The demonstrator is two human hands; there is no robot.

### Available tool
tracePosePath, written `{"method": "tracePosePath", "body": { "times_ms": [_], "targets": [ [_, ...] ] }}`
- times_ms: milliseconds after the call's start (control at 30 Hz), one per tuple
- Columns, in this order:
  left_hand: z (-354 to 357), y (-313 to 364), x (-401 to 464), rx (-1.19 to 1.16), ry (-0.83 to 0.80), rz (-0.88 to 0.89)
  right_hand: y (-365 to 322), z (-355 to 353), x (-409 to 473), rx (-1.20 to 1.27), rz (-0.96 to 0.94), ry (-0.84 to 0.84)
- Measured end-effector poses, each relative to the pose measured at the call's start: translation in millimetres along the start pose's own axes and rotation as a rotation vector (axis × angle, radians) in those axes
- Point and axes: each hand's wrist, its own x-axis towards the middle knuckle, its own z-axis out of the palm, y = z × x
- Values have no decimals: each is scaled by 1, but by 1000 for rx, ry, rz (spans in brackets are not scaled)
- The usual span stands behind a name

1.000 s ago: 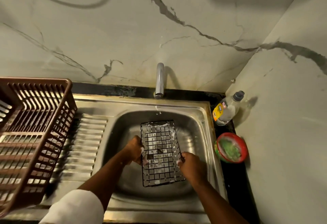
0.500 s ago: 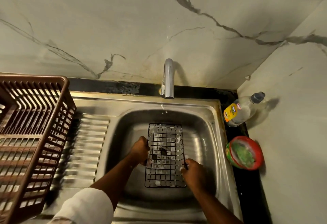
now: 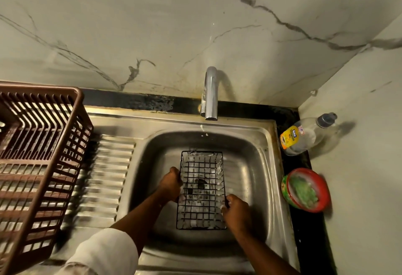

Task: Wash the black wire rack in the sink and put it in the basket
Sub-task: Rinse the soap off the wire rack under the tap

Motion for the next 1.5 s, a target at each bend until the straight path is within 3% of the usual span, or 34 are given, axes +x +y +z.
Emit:
{"method": "tracePosePath", "body": {
  "times_ms": [233,367,467,600,733,900,1067,1500],
  "targets": [
    [-13,-2,5,154,2,28,0,-1,-1,18,9,-19],
    [-33,16,-3,240,156,91,-2,-13,-6,11,20,-4],
    [-48,44,-7,55,295,232,-7,-28,-13,-10,-33,25],
    [-67,102,-22,-267,366,443,-17,-31,-16,76,-79,91],
    [-79,159,-39,-257,405,548,-47,-39,-17,192,-174,190],
    [-80,191,-43,-45,493,493,-105,-59,1,352,-321,291],
    [-76,193,-37,94,522,484,-137,-77,16,420,-332,252],
    [-81,194,-18,122,500,493,-150,-78,40,595,-249,184]
  ]
}}
